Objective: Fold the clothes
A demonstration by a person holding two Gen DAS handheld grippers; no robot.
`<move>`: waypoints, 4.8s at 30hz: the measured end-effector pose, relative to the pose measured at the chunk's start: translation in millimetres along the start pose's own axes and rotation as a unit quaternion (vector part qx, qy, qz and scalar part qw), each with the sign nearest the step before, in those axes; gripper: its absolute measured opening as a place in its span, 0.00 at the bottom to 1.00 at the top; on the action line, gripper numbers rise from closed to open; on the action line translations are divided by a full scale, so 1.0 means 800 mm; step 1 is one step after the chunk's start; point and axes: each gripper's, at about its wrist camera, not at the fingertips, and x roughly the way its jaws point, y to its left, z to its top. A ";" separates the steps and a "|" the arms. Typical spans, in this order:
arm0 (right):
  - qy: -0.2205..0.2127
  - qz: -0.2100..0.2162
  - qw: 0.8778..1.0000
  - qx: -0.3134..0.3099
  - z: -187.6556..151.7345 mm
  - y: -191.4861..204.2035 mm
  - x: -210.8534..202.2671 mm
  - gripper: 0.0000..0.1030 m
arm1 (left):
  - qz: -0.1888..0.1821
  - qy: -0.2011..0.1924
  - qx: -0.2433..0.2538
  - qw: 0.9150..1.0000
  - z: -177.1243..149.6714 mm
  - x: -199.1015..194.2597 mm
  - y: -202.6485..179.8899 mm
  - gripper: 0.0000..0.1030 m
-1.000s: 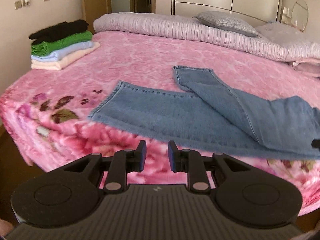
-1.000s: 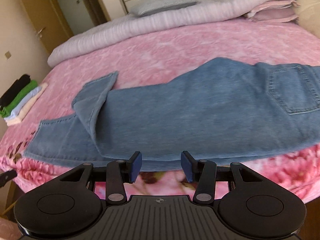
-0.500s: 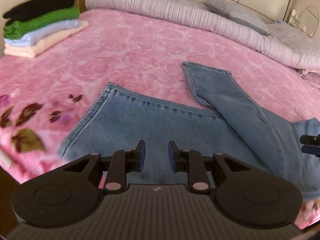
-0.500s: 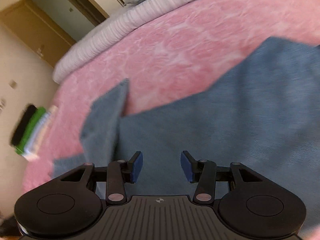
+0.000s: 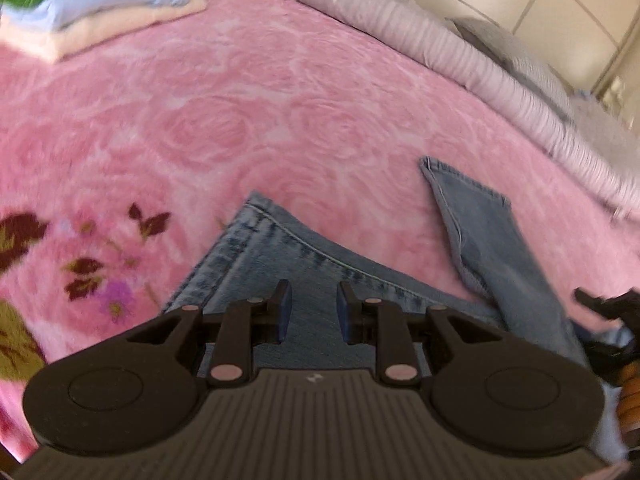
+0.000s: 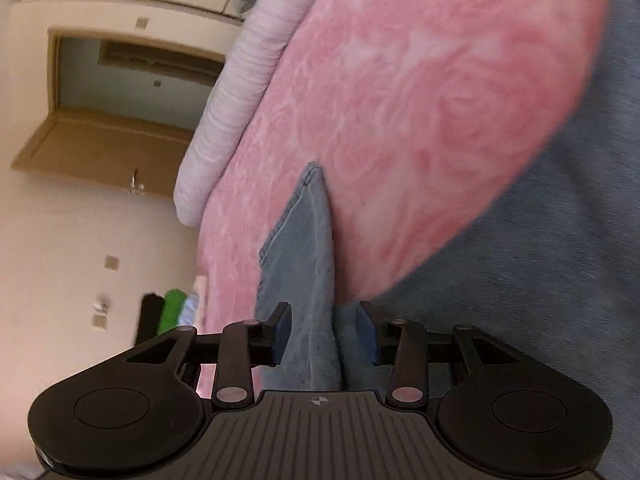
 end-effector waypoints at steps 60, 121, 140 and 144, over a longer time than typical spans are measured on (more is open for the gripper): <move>0.013 -0.268 0.550 -0.791 -0.346 0.033 -0.070 0.02 | -0.017 -0.064 -0.053 0.996 -0.050 -0.067 0.036 0.01; -0.175 -0.350 0.870 -0.298 -0.165 -0.055 -0.338 0.12 | 0.020 -0.039 0.208 0.977 -0.185 -0.076 -0.175 0.08; -0.156 -0.375 0.886 -0.222 -0.193 -0.041 -0.375 0.30 | 0.019 -0.033 0.265 0.964 -0.262 -0.163 -0.318 0.24; -0.167 -0.387 0.883 -0.206 -0.195 -0.037 -0.393 0.33 | 0.027 -0.056 0.278 0.959 -0.265 -0.190 -0.324 0.27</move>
